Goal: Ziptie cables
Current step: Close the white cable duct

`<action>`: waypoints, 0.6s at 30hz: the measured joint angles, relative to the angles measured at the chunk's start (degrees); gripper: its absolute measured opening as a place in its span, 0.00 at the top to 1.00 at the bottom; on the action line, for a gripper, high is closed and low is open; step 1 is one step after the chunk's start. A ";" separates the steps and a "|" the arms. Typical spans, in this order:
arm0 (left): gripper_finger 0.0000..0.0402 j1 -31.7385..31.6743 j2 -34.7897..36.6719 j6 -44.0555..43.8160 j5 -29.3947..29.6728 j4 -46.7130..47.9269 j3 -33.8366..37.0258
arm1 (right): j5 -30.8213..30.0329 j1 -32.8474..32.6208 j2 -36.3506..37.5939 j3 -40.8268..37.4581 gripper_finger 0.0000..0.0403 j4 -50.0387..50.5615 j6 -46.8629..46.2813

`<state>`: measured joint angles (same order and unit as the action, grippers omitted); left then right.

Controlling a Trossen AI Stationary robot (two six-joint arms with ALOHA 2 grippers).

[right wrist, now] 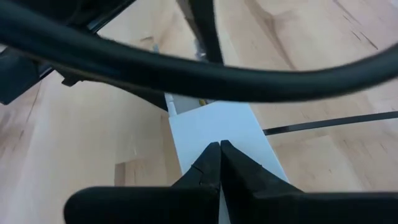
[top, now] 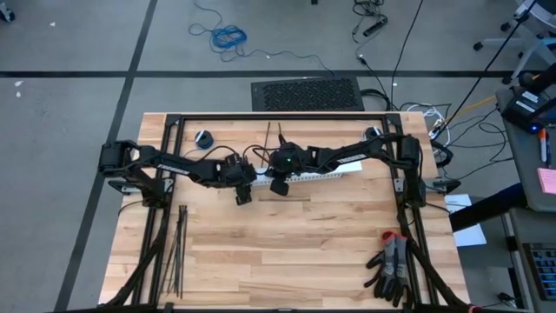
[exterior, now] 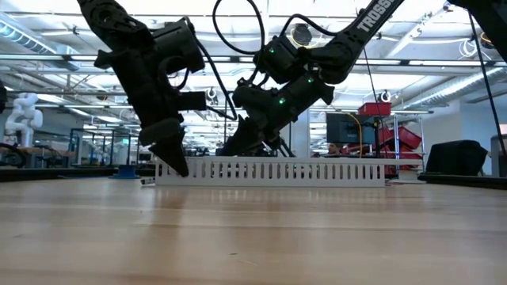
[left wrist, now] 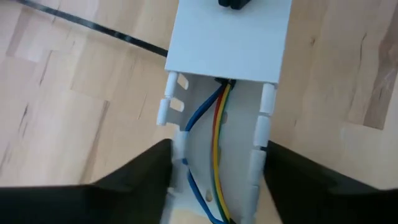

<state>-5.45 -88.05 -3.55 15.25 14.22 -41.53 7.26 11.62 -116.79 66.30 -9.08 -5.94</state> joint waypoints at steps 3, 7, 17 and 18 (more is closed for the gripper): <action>0.31 -0.65 0.00 1.19 -0.08 -0.62 -0.03 | 0.02 0.00 0.00 -0.04 1.00 0.02 0.45; 0.18 -2.30 0.04 4.06 -0.09 -1.39 -0.31 | 0.06 0.00 0.00 -0.04 1.00 -0.06 0.91; 0.17 -4.38 -1.10 13.31 -7.84 -5.52 -0.31 | 0.23 0.00 -0.02 -0.09 1.00 -0.07 2.12; 0.19 -4.38 -1.23 13.26 -7.96 -5.02 -0.29 | 0.25 0.00 -0.02 -0.09 1.00 -0.07 2.13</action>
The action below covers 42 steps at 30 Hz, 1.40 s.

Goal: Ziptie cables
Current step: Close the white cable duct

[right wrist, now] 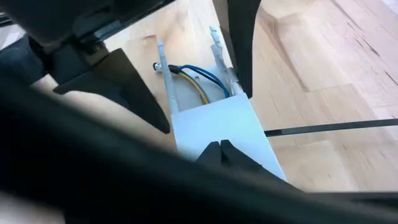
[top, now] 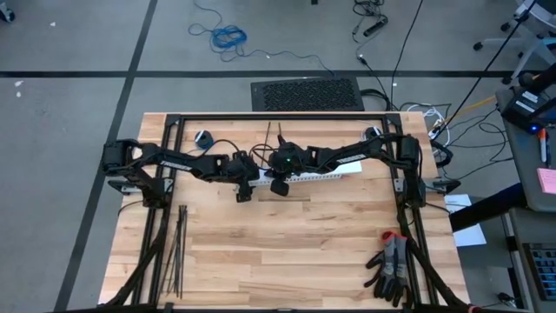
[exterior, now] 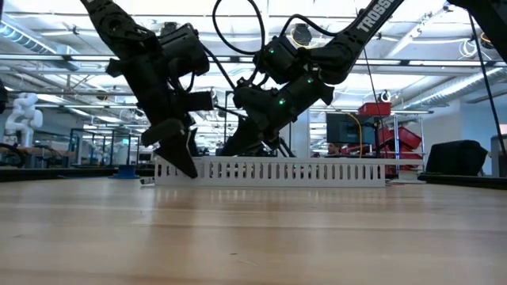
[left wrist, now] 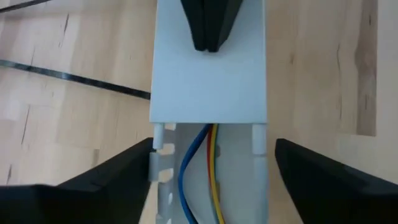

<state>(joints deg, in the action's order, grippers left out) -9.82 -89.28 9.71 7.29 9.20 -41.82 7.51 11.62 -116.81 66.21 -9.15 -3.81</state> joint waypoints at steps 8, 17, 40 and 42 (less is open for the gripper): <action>0.43 0.00 -3.37 -2.97 -0.20 0.13 -0.17 | 1.56 0.11 0.00 -0.02 1.00 0.04 0.50; 0.46 0.09 -5.31 -4.52 -0.09 -1.56 -0.02 | 5.99 0.35 -2.73 -0.04 1.00 -5.74 2.09; 0.46 0.13 -5.55 -8.14 -0.81 -3.58 -0.17 | 3.27 -1.27 9.57 -0.21 1.00 9.03 3.04; 0.46 0.13 -5.55 -8.10 -0.74 -3.52 -0.16 | 2.84 -1.29 8.24 -0.21 1.00 9.08 3.01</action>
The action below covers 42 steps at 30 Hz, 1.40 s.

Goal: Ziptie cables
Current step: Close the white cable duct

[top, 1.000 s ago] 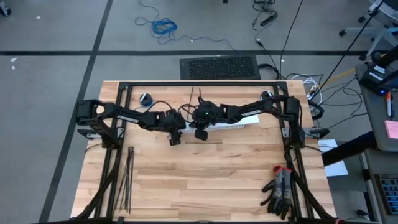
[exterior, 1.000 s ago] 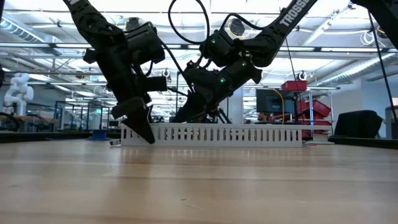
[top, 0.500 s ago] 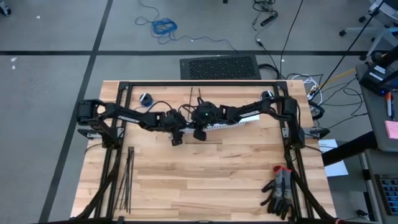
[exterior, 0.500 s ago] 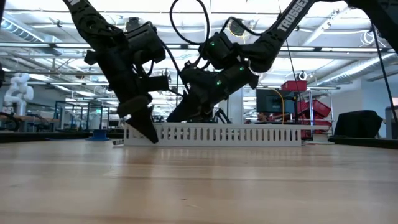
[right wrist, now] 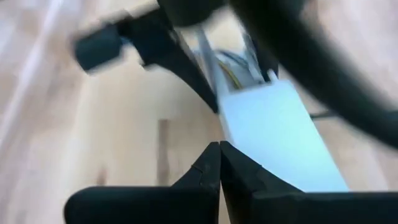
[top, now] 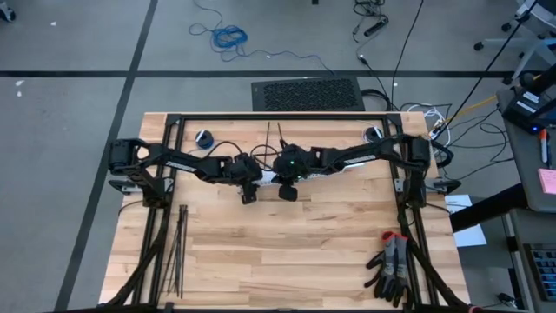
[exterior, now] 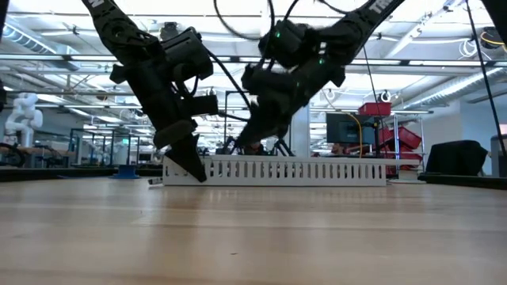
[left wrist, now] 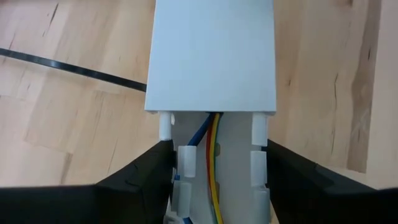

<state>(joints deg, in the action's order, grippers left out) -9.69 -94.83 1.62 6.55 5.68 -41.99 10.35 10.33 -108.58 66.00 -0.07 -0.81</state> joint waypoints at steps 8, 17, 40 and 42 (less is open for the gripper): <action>0.46 0.33 -0.02 0.17 0.52 -0.47 0.17 | 2.11 0.00 -8.63 0.25 1.00 -11.53 -2.70; 0.46 0.39 -0.02 0.54 -0.15 -0.60 0.14 | 4.55 -1.45 -6.52 0.07 1.00 -8.60 -3.68; 0.46 0.39 -0.02 0.23 -0.15 -0.35 0.21 | 0.11 1.63 -7.47 0.44 1.00 -9.21 -0.42; 0.46 0.39 -0.02 0.23 -0.14 -0.37 0.21 | 0.51 1.57 -8.34 0.44 1.00 -10.87 -1.18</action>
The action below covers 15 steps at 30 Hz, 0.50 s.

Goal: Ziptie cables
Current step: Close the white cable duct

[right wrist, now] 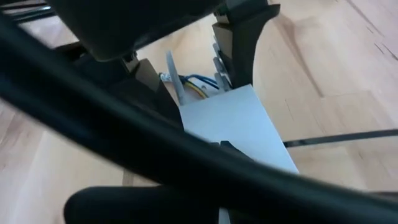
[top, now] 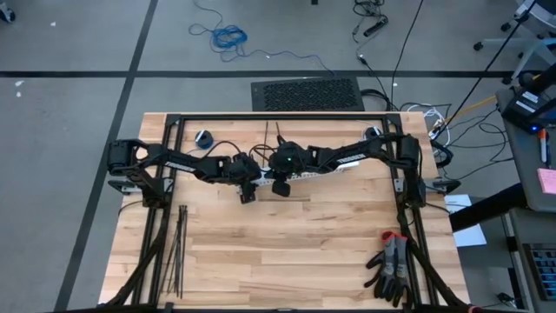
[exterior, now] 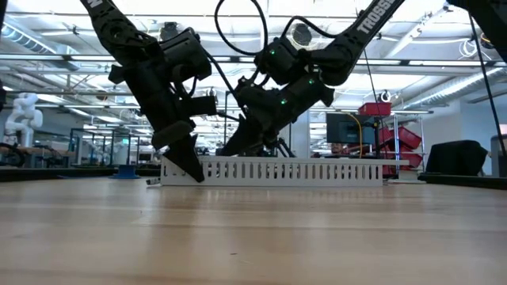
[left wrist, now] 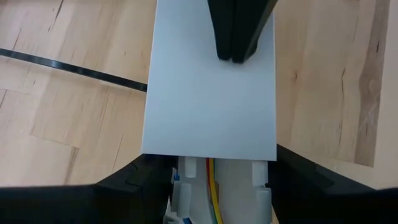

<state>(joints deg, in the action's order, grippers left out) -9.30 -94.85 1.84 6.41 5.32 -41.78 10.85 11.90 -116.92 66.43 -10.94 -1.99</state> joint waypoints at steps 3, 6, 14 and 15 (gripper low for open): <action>0.46 0.00 0.00 0.02 0.01 -0.08 0.00 | 0.58 -0.02 -0.68 0.02 1.00 -0.70 -0.34; 0.46 0.00 0.00 0.02 0.01 -0.10 0.00 | 0.69 -0.02 -0.73 0.02 1.00 -0.51 -0.34; 0.31 -0.10 0.24 -0.12 0.51 4.17 -2.19 | 1.10 -0.03 -0.75 -0.02 1.00 -0.19 -0.37; 0.28 -0.09 0.30 0.08 1.30 5.98 -3.18 | 1.09 -0.06 -0.75 -0.02 1.00 -0.20 -0.41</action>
<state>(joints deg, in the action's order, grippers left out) -9.39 -94.55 1.93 7.71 11.29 -44.96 11.94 11.84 -117.67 66.41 -11.14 -2.39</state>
